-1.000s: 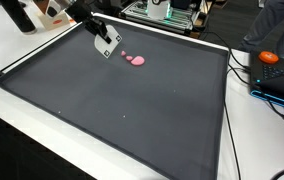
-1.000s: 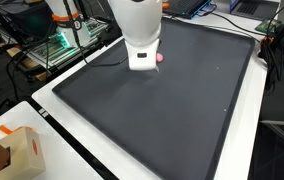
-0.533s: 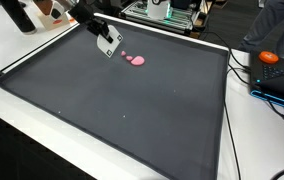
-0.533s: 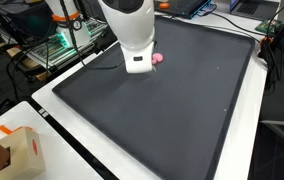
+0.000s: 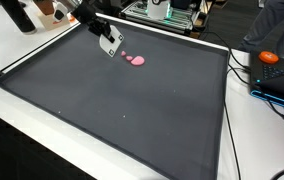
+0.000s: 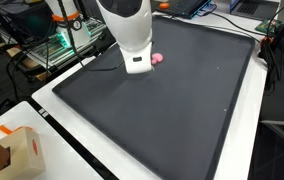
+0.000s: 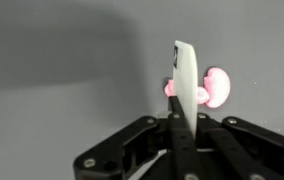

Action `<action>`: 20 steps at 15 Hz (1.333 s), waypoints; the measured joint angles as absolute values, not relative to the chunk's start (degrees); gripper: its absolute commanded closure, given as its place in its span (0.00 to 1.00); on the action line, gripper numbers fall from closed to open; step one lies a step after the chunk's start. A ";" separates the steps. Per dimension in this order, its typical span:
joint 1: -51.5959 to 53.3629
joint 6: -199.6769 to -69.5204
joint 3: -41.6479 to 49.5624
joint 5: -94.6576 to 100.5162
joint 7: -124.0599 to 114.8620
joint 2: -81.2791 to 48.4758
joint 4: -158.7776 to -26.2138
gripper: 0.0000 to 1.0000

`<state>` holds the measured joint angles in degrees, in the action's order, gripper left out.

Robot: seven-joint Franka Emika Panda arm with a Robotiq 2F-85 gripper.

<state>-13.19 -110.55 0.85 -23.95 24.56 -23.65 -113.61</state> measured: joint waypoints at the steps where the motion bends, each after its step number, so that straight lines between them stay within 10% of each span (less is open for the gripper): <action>1: -13.18 -110.79 0.85 -23.91 25.14 -23.62 -113.82 0.99; 20: -10.71 -116.06 0.15 -19.09 30.51 -21.76 -116.41 0.99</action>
